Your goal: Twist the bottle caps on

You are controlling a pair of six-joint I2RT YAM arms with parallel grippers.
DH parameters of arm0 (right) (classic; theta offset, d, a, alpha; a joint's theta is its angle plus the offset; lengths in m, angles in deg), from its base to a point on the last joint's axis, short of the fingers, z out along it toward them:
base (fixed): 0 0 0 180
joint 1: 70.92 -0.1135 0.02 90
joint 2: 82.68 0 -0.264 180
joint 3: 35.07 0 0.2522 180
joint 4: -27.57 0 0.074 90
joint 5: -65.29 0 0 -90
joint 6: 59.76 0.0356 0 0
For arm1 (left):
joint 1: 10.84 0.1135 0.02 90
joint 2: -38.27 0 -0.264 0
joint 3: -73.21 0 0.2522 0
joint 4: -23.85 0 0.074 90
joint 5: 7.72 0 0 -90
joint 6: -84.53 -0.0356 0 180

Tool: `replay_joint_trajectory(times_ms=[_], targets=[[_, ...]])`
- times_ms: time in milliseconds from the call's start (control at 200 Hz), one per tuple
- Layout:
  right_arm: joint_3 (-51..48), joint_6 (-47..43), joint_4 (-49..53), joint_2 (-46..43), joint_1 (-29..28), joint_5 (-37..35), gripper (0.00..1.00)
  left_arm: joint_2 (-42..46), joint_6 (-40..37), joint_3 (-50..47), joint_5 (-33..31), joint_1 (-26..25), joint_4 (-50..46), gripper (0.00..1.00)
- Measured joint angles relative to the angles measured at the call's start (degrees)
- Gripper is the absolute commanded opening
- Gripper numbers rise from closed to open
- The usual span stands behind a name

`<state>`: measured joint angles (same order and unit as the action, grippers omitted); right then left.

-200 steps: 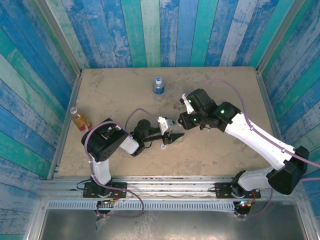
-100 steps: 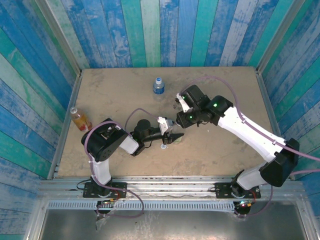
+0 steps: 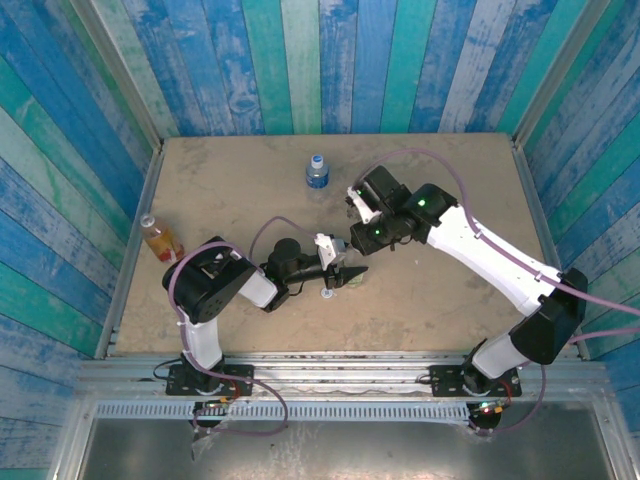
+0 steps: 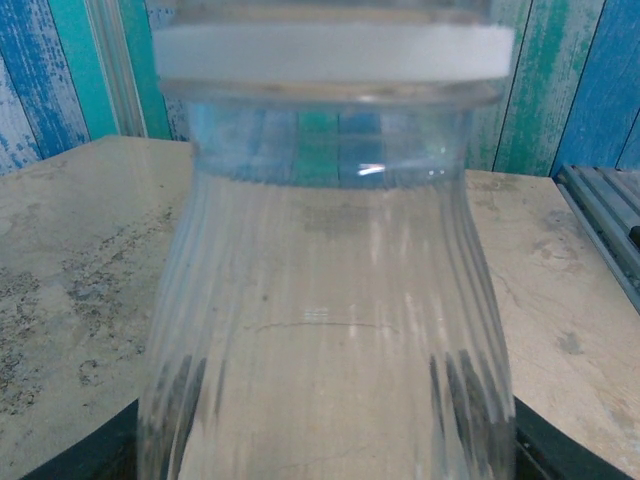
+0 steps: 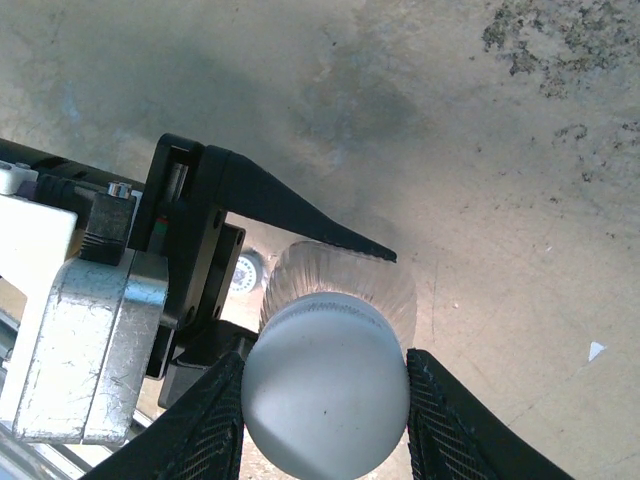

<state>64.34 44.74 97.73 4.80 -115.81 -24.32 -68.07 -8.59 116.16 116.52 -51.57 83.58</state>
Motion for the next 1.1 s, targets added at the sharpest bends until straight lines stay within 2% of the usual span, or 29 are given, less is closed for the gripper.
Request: replay_joint_trajectory(times_ms=[145,325,461,681,861,1096], targets=[[0.17,-0.04,0.31,0.0,-0.35,-0.59,0.45,0.0,-0.13,0.0,0.11,0.0,0.0,0.6],[0.17,-0.52,0.48,-0.09,-1.14,-0.76,0.61,0.0,-0.35,0.0,0.2,-0.11,0.02,0.6],[-0.48,-0.83,-1.55,-1.88,-1.36,-0.59,0.65,0.0,-0.46,0.0,0.22,-0.11,0.02,0.6],[-3.34,0.0,-5.29,-7.3,-1.03,-1.75,0.52,0.0,-0.59,0.0,0.26,-0.15,0.02,0.6],[-6.25,0.96,-6.25,-7.61,-0.02,-2.1,0.29,0.0,-0.61,0.0,0.31,-0.15,0.02,0.6],[-8.66,1.88,-8.07,-8.13,1.11,-1.86,0.23,-0.04,-0.61,0.04,0.39,-0.15,0.04,0.6]])
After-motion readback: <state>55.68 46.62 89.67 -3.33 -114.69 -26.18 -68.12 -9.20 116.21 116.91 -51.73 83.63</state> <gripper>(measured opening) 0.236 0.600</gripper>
